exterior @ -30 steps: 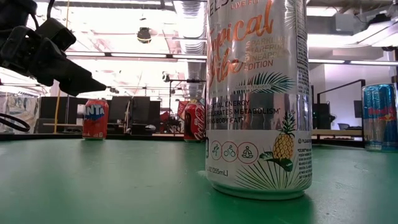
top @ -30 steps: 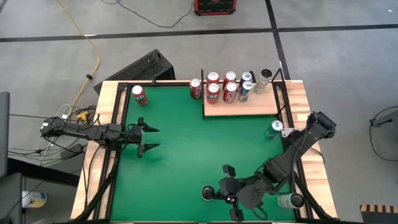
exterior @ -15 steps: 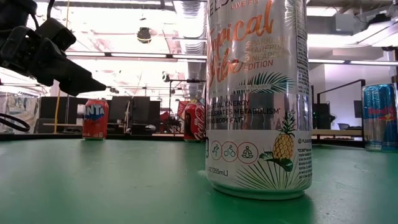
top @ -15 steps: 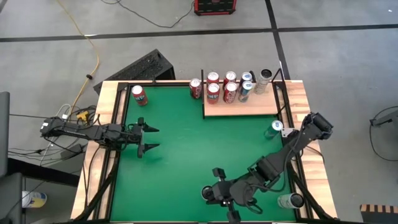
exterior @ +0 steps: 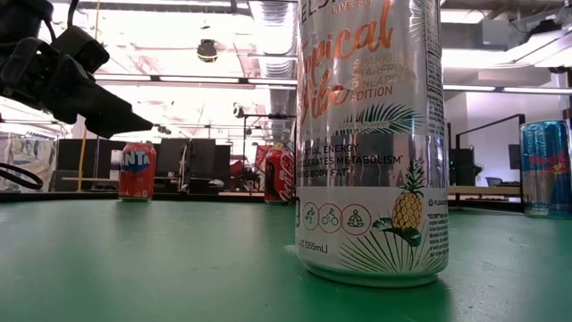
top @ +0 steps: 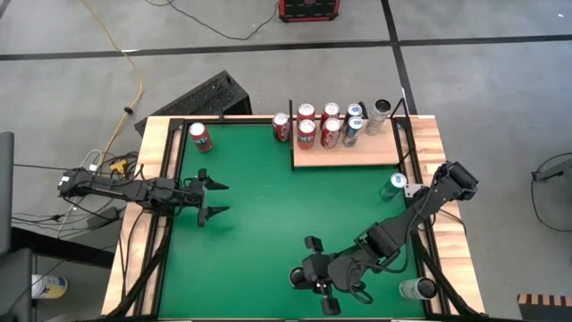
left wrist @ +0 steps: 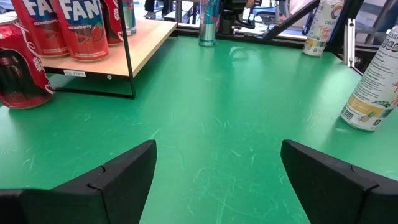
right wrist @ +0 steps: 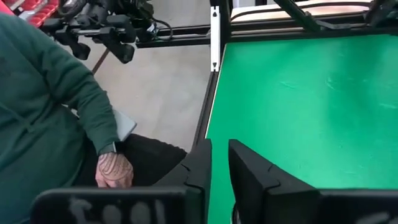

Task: Place canned beverage on shelf
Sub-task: Put the left yellow soda can on the shelf aligned with the other yellow soda can

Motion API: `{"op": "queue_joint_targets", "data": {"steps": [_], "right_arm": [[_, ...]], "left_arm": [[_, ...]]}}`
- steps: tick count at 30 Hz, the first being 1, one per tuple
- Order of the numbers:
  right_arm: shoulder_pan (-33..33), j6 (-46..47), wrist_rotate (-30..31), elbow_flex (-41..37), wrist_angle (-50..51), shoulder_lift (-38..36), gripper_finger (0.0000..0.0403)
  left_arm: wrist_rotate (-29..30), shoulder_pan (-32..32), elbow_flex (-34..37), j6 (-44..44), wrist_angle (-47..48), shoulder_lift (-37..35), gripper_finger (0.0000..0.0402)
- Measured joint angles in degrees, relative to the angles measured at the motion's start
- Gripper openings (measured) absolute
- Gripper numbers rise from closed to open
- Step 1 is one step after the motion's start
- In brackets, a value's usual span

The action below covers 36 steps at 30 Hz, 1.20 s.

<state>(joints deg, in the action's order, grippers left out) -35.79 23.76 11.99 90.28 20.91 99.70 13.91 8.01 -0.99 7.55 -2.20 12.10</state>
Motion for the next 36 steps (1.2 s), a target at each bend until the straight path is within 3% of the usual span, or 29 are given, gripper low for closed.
{"op": "queue_joint_targets", "data": {"steps": [6, 13, 19, 24, 36], "right_arm": [[-0.1, -1.1, 1.6, 0.0, 0.1, 0.0, 0.0141], [0.4, 0.5, 3.2, 0.0, 3.8, 0.0, 0.0255], [1.9, 8.2, -2.7, 0.3, 10.6, 0.0, 0.0326], [1.9, 8.7, -2.9, 0.9, 14.0, -0.2, 0.0345], [2.1, 7.9, -1.6, 0.5, 15.1, -0.1, 0.0345]], "left_arm": [[0.0, 0.0, 0.0, 0.0, 0.0, 0.0, 0.033], [0.0, 0.0, 0.0, 0.0, 0.0, 0.0, 0.033], [0.0, 0.0, 0.0, 0.0, 0.0, 0.0, 0.033], [0.0, 0.0, 0.0, 0.0, 0.0, 0.0, 0.033], [0.0, 0.0, 0.0, 0.0, 0.0, 0.0, 0.033]]}}
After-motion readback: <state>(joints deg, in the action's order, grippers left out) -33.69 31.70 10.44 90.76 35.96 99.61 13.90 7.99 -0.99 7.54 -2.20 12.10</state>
